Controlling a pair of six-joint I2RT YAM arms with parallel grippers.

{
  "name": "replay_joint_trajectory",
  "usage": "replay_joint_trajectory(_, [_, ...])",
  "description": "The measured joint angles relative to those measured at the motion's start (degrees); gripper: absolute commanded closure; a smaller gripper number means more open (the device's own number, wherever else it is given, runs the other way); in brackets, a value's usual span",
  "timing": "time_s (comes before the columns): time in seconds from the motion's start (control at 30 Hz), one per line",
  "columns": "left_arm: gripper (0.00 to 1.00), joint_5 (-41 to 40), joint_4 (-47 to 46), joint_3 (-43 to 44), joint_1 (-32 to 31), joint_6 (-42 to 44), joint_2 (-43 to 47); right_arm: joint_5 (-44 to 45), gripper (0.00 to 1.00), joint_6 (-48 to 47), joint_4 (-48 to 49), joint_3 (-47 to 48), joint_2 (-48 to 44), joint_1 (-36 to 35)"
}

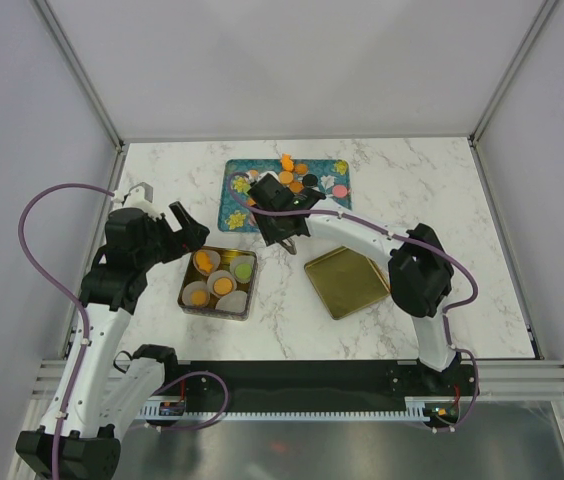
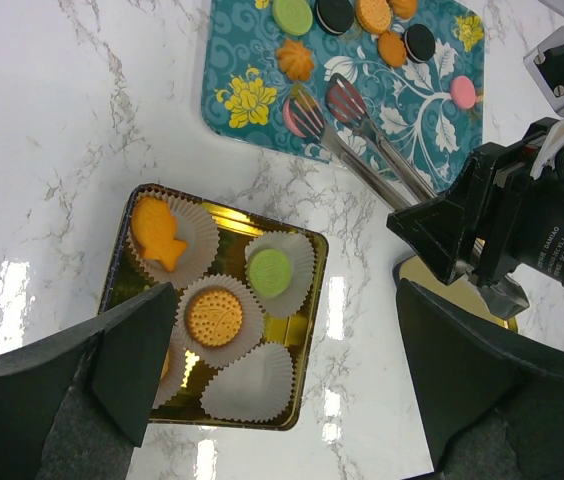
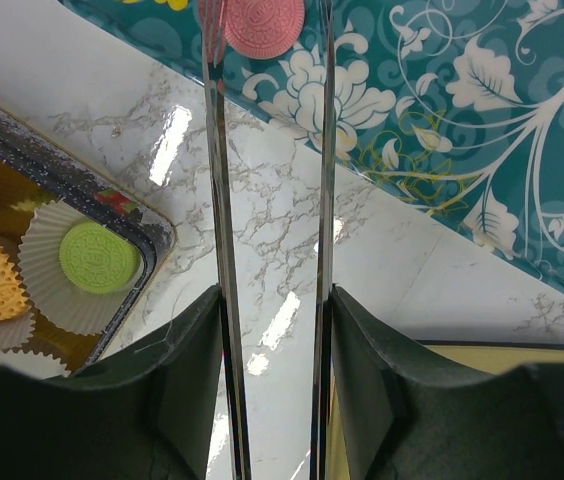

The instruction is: Pack the cookies

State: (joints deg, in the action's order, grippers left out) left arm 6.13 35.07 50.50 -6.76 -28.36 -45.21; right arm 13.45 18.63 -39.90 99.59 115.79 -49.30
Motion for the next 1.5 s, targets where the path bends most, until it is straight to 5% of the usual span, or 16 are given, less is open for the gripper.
replay_joint_trajectory(1.5, [0.01, 0.0, -0.2, -0.7, 0.0, 0.0, -0.1, 0.5, 0.52, 0.0, -0.1, 0.0, 0.2, -1.2])
